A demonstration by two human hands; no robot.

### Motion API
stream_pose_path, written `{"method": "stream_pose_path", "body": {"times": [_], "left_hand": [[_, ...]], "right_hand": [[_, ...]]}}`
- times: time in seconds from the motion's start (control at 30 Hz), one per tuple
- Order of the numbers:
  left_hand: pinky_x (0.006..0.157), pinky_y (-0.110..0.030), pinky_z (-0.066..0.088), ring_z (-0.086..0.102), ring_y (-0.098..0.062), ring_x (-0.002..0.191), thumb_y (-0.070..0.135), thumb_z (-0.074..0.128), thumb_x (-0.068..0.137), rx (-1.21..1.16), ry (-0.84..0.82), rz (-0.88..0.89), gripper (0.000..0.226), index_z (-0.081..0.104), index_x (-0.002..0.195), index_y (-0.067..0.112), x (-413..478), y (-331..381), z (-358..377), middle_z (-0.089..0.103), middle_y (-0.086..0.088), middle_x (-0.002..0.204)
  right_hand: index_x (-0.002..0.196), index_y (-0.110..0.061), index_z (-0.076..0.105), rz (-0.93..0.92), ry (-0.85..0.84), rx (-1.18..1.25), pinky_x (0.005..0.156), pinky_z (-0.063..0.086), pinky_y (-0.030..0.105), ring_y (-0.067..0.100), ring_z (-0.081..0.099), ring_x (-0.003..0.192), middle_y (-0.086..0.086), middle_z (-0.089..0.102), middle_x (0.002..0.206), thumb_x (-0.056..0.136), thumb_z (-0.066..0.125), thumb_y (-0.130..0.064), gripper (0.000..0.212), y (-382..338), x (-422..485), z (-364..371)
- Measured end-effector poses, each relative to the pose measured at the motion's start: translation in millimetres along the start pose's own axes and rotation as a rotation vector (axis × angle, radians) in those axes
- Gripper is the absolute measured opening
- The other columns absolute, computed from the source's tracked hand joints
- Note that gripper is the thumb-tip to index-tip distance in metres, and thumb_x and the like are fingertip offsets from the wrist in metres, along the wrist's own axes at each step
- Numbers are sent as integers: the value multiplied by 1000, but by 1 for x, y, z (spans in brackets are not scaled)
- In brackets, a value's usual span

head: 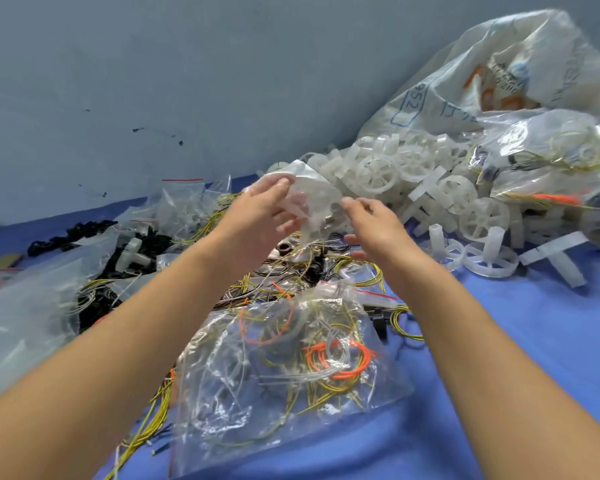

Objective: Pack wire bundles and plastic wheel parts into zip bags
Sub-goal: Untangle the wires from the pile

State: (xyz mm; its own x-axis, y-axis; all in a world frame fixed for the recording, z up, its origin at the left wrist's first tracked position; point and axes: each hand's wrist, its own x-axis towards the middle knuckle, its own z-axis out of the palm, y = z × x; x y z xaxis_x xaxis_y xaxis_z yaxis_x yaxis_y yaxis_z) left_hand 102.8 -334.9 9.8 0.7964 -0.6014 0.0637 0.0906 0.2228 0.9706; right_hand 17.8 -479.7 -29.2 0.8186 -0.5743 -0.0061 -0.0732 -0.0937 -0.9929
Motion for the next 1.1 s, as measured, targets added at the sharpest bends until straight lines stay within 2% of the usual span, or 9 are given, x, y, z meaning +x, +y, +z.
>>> {"method": "stream_pose_path", "body": {"times": [0.07, 0.17, 0.27, 0.33, 0.5, 0.63, 0.83, 1.0, 1.1], "left_hand": [[78, -32, 57, 68, -22, 88, 19, 51, 100, -116, -32, -21, 10, 61, 97, 20, -28, 7, -16, 70, -10, 101], [79, -31, 58, 68, -22, 91, 19, 49, 101, -183, -27, -17, 10, 59, 105, 19, -68, 15, -40, 68, -13, 112], [79, -32, 59, 69, -21, 93, 28, 54, 98, -77, 13, -25, 16, 67, 102, 20, -101, 16, -62, 69, -13, 112], [79, -34, 58, 69, -20, 94, 41, 60, 89, 108, 31, -77, 25, 68, 102, 21, -122, 11, -74, 72, -9, 107], [71, -36, 59, 72, -27, 86, 41, 77, 73, 285, 20, -132, 38, 69, 104, 21, -157, -2, -95, 73, -5, 101], [63, -29, 57, 69, -23, 73, 19, 66, 90, 280, 62, -93, 12, 70, 100, 15, -163, -8, -98, 73, -9, 92], [52, -28, 54, 65, -22, 58, 0, 47, 96, 178, 202, -150, 16, 62, 101, 3, -164, -13, -106, 65, -4, 65], [59, -30, 57, 70, -28, 68, 13, 65, 91, 97, 156, -192, 21, 63, 110, 4, -162, -13, -108, 72, -10, 79], [61, -26, 58, 72, -28, 72, 4, 63, 91, 148, 140, -171, 12, 69, 100, 7, -164, -16, -110, 71, -12, 78]], "right_hand": [[140, -22, 46, 12, -217, 126, 82, 57, 37, 15, 65, 97, -3, 60, 124, 95, 55, -49, 53, -4, -18, 18], [118, -23, 65, -47, -455, 207, 70, 59, 33, 15, 69, 86, -1, 70, 109, 86, 65, -51, 42, -6, -45, 46], [100, -18, 71, -82, -531, 279, 62, 59, 33, 17, 70, 76, -1, 72, 83, 95, 63, -28, 14, -6, -65, 63], [100, -12, 70, -67, -522, 328, 61, 59, 33, 17, 70, 73, -2, 69, 78, 95, 62, -20, 12, -4, -73, 70], [105, -5, 70, -34, -555, 313, 64, 59, 32, 19, 71, 75, 7, 73, 85, 95, 63, -20, 19, -3, -95, 86], [101, -11, 73, -10, -577, 301, 64, 58, 30, 21, 72, 77, 12, 74, 92, 94, 64, -18, 14, 0, -105, 92], [107, -7, 71, 14, -571, 285, 65, 58, 29, 23, 70, 82, 18, 73, 97, 96, 60, -13, 17, 2, -106, 90], [108, -8, 71, 27, -594, 298, 74, 59, 27, 21, 72, 92, 16, 74, 103, 92, 64, -16, 19, 3, -107, 90], [111, -9, 71, 5, -659, 185, 86, 57, 28, 18, 70, 94, 15, 73, 106, 90, 67, -12, 22, 5, -107, 89]]}}
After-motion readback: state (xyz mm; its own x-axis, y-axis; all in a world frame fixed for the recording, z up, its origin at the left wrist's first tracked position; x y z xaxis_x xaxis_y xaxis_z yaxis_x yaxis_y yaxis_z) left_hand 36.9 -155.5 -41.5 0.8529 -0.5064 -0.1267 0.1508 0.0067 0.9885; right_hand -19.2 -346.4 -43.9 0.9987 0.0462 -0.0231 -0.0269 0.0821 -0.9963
